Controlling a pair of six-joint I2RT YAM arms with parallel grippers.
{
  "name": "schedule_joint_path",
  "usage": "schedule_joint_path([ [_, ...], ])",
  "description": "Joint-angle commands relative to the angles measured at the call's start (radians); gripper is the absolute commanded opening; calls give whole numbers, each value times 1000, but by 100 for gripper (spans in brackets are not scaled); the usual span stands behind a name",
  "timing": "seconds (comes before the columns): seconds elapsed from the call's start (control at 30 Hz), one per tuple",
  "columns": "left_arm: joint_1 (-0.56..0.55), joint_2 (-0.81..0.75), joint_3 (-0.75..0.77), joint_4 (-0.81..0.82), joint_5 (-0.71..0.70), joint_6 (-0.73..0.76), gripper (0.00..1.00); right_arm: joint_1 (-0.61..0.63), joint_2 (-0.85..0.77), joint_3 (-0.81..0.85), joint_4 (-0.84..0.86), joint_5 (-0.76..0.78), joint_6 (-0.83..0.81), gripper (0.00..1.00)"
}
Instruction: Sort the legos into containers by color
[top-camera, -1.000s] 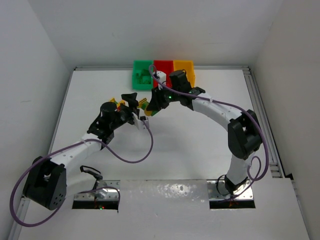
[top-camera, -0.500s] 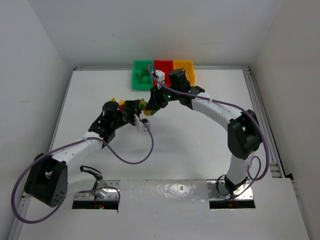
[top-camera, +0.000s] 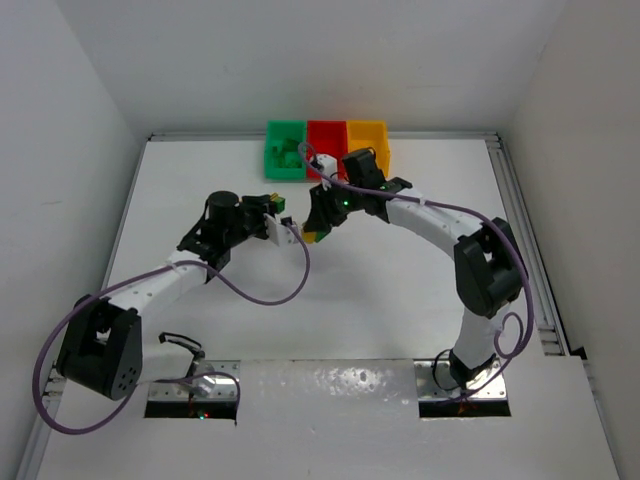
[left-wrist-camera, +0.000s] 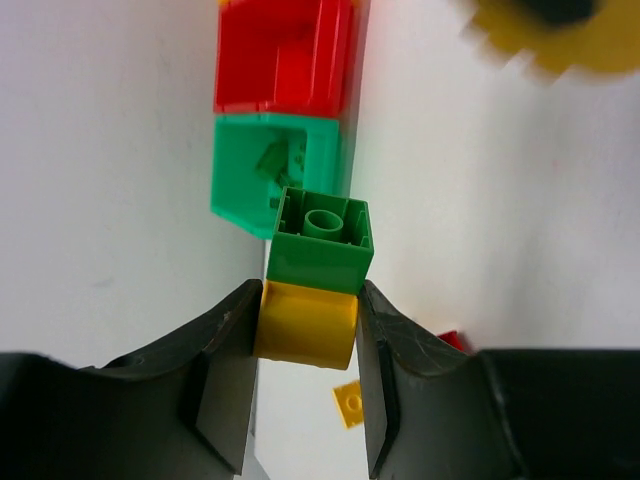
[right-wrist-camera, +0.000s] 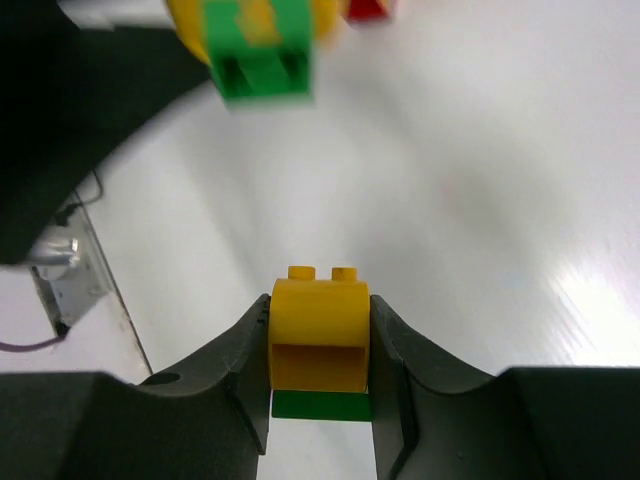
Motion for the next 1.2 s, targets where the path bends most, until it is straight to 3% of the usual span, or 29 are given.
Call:
schedule_joint_path([
  [0.0, 29, 26, 70, -19, -14, -72, 0, -39, -29, -32, -31, 30, -35, 0],
  [0.17, 35, 42, 92, -51, 3, -109, 0, -51, -44, -47, -34, 67, -36, 0],
  [0.27, 47, 91, 223, -133, 9, -303, 0, -69, -53, -63, -32, 111, -21, 0],
  [0.4, 136, 216, 400, -310, 200, -683, 0, -114, -76, -122, 58, 191, 81, 0],
  [0.5, 165, 249, 457, -390, 311, -798, 0, -117, -78, -139, 63, 300, 93, 0],
  [0.63, 165, 246, 455, -415, 401, -904, 0, -115, -61, -142, 61, 335, 102, 0],
  [0.87, 165, 238, 448, -419, 381, -950, 0, -105, 13, -103, -12, 446, 68, 0],
  [1.17, 161, 210, 426, -448, 381, -901, 0, -57, 37, -164, 75, 480, -18, 0],
])
